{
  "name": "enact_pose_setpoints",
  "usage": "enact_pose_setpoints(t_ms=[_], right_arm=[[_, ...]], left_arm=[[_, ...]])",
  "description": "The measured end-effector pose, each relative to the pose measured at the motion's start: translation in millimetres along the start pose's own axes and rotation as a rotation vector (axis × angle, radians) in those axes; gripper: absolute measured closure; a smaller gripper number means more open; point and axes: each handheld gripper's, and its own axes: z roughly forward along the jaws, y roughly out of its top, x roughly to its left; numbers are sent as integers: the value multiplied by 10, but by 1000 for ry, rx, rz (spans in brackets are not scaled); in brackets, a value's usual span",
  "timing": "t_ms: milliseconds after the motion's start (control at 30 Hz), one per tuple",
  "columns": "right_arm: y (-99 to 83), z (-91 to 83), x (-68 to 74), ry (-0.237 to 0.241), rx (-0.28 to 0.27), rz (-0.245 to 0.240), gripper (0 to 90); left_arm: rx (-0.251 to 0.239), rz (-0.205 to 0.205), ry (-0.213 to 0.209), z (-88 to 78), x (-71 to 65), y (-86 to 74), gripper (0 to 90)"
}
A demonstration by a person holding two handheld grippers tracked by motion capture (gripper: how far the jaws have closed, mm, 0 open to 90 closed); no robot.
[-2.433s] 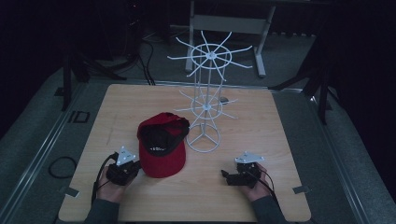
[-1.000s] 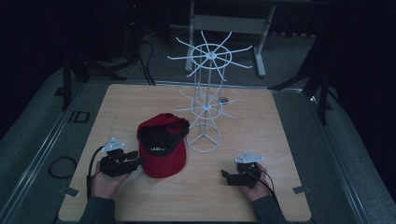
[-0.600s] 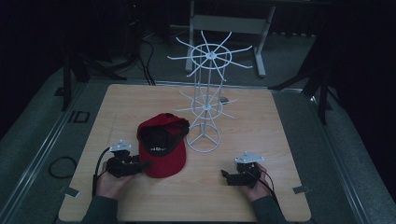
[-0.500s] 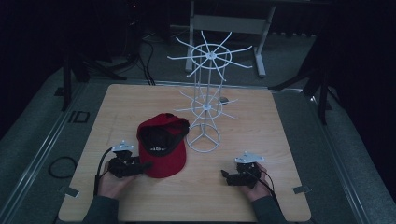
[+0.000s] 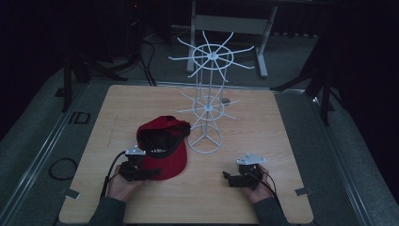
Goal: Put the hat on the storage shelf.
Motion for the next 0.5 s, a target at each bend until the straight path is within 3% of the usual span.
enact_pose_setpoints(t_ms=[200, 500], right_arm=[[0, 0, 0, 0, 0, 0, 163], [0, 1, 0, 0, 0, 0, 163]], left_arm=[[6, -13, -32, -17, -4, -3, 626], [-47, 9, -47, -100, -67, -34, 774]])
